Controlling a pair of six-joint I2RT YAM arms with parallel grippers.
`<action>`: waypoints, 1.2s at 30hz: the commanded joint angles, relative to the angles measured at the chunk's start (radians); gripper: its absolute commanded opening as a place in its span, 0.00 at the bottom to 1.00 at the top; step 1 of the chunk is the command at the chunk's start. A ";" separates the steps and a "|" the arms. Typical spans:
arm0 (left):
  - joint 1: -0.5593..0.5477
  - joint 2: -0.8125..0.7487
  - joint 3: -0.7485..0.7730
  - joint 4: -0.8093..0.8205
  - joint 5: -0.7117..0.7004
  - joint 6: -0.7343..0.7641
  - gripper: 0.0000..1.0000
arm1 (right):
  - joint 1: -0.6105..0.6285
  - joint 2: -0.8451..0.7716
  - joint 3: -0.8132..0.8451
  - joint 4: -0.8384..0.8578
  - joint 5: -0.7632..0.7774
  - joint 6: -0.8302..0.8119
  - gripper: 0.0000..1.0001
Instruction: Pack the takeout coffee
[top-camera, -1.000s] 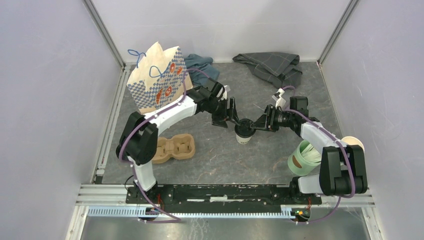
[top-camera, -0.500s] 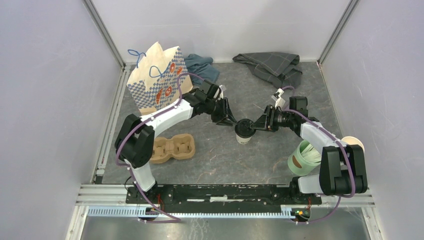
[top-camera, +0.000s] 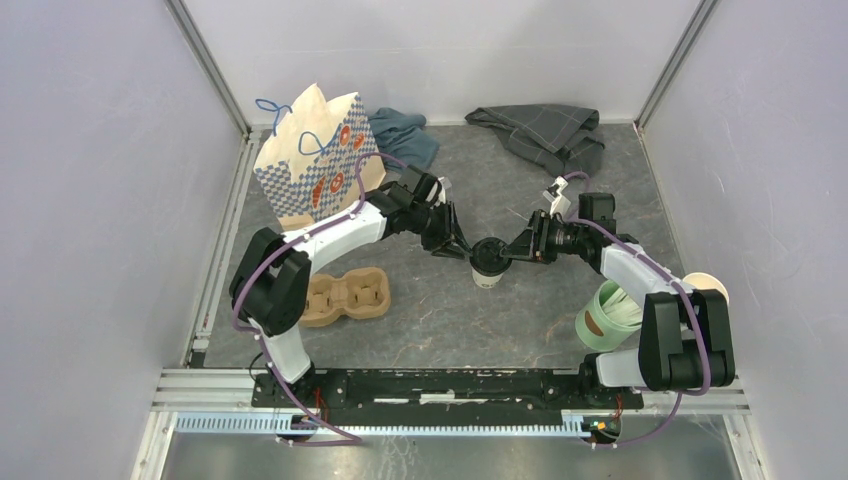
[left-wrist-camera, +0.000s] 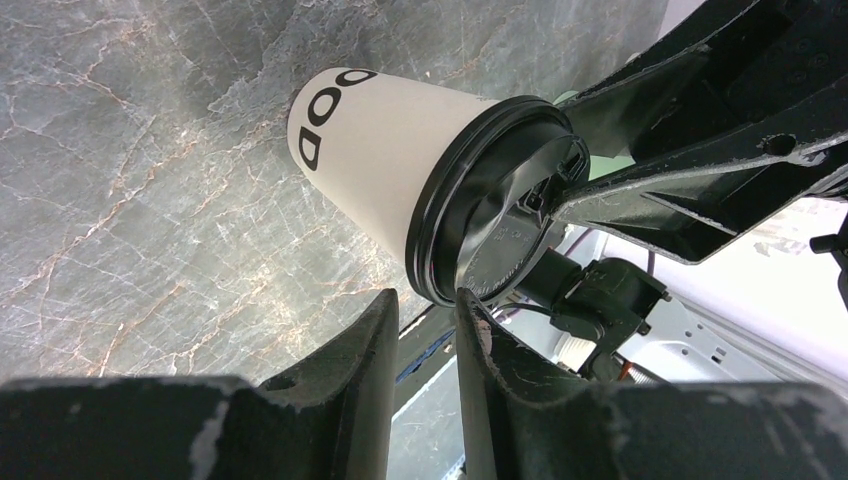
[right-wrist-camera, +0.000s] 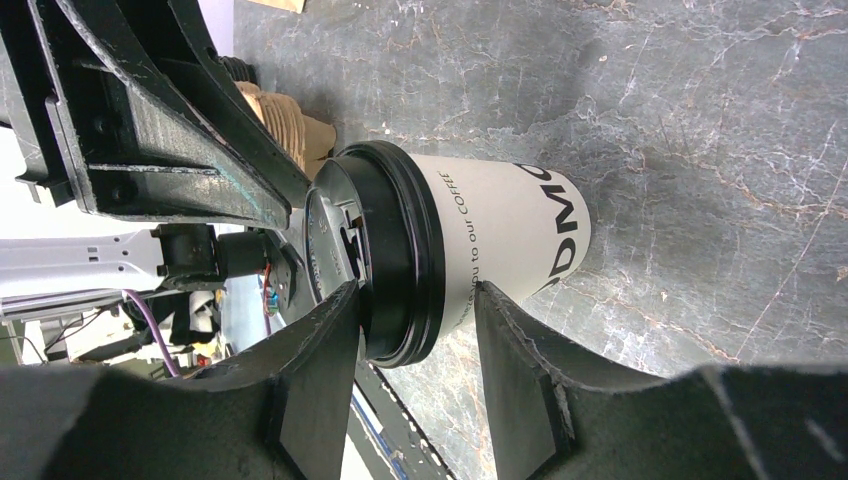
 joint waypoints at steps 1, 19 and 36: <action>-0.005 0.017 -0.002 0.015 0.022 -0.014 0.34 | 0.003 0.004 0.024 0.023 0.013 -0.013 0.51; -0.025 0.087 0.011 -0.079 -0.065 0.065 0.31 | 0.014 0.009 0.004 0.013 0.050 -0.024 0.51; -0.044 0.152 -0.093 -0.198 -0.376 0.265 0.26 | -0.022 0.012 -0.091 0.079 0.030 0.007 0.50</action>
